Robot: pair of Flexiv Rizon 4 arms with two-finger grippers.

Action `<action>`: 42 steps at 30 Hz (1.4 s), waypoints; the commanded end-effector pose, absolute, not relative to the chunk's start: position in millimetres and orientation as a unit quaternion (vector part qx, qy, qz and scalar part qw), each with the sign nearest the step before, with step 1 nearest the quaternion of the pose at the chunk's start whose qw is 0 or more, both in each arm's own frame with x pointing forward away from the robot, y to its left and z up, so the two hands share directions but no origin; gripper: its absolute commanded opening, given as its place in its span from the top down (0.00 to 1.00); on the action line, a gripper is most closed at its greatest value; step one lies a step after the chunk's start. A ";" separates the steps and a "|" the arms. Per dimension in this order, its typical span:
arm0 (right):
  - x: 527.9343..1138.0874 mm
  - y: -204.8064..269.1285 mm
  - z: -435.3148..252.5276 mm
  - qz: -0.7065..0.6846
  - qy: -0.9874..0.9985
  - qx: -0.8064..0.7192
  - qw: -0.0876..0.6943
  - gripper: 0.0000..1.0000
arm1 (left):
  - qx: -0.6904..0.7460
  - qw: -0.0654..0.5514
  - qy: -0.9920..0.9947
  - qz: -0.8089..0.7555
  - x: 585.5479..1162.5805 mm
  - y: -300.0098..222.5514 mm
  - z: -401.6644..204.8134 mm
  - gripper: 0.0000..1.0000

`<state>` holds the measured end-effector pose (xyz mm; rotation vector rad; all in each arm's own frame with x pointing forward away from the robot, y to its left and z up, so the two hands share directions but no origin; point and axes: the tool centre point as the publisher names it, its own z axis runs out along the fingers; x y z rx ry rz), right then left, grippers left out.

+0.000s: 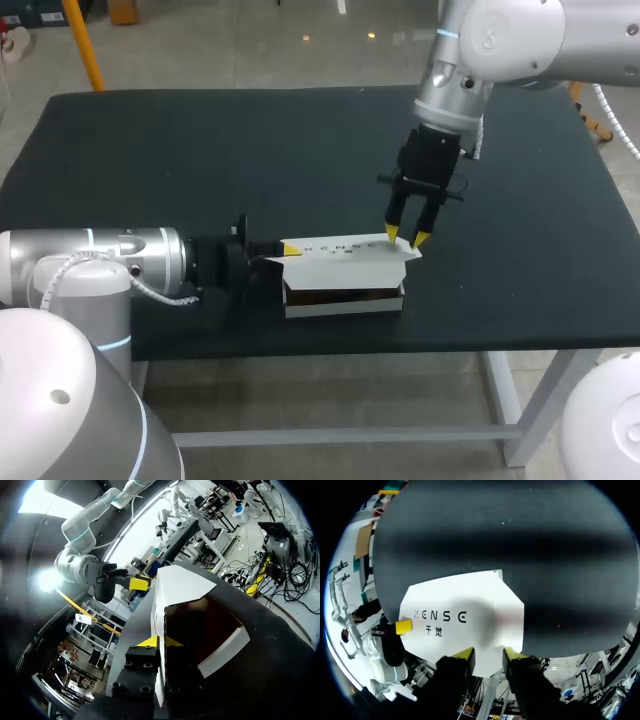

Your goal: Assemble the packaging by folding the flat box into shape, placing the metal phone stand inside, and closing the box properly

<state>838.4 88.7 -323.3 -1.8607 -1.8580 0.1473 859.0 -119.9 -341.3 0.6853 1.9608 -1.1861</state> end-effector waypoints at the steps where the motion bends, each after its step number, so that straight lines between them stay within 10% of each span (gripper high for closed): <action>1: 837.8 89.4 -328.3 0.055 -0.685 -0.681 0.254 0.59 | 0.265 0.370 0.762 -0.460 855.6 -121.9 -347.6 1.00; 18: 827.7 90.1 -338.9 0.053 -0.692 -0.676 0.246 0.60 | 0.266 0.379 0.760 -0.456 854.0 -119.7 -351.6 1.00; 26: 828.6 88.4 -341.2 0.054 -0.690 -0.678 0.247 0.60 | 0.261 0.385 0.760 -0.455 854.6 -116.5 -350.7 0.69; 42: 830.5 87.3 -343.8 0.054 -0.689 -0.678 0.249 0.61 | 0.249 0.405 0.759 -0.444 845.5 -97.1 -337.3 0.64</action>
